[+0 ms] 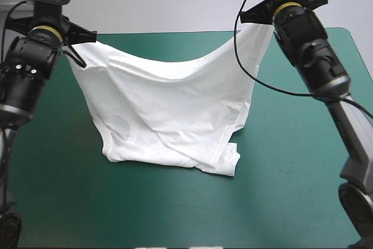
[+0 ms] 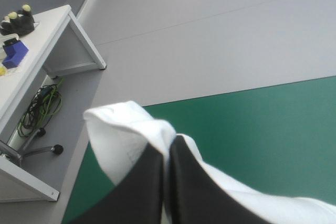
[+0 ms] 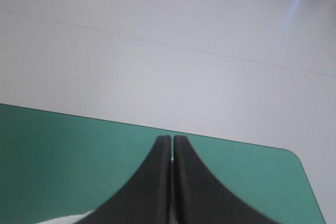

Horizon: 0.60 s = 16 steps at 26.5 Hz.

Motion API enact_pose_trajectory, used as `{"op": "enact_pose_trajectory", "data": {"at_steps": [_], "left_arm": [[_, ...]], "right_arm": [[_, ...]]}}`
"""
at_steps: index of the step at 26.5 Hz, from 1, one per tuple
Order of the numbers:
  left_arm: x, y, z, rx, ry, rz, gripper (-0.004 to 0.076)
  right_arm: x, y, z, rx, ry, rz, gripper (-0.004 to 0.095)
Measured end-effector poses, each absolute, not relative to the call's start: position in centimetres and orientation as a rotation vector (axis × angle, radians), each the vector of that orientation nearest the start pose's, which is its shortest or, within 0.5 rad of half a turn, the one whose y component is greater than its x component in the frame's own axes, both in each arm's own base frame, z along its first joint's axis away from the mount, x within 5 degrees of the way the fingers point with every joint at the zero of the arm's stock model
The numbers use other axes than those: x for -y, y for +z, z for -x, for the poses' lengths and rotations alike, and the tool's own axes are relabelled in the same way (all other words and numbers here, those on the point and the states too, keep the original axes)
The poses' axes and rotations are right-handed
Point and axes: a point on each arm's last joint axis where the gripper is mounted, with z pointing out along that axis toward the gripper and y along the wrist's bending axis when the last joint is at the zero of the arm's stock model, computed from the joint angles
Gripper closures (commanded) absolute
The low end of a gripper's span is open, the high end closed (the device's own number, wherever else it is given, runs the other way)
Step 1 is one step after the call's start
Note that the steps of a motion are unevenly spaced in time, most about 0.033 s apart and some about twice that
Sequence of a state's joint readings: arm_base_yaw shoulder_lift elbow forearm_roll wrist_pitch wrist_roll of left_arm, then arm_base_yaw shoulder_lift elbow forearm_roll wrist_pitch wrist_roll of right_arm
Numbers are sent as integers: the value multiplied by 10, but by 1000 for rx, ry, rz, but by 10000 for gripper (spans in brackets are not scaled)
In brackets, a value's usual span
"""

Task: Fold the cloth

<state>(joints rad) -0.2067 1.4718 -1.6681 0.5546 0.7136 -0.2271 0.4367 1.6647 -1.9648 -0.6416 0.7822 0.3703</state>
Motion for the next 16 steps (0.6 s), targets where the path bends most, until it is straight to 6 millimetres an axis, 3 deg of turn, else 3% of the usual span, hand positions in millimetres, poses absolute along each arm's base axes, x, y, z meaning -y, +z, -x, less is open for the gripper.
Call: {"op": "enact_pose_trajectory", "data": {"at_steps": [7,10,12,13,14,15,16], "left_arm": [[62,383,-415,-1939,337,-334,734],[73,340,-450,-1877,351,-483,733],[80,309,-471,-1834,330,-576,709],[82,297,-477,-1824,304,-593,626],[85,270,-490,-1838,260,-599,578],[85,260,-496,-1854,243,-589,426],[83,245,-504,-1884,194,-530,360]], "right_arm": [[-134,400,-431,-1957,-227,272,922],[-137,368,-454,-1974,-232,287,919],[-136,351,-466,-1973,-218,272,867],[-136,344,-472,-1975,-204,260,694],[-132,332,-481,-1973,-176,233,594],[-130,328,-485,-1971,-161,223,316],[-126,318,-492,-1978,-135,202,197]]}}
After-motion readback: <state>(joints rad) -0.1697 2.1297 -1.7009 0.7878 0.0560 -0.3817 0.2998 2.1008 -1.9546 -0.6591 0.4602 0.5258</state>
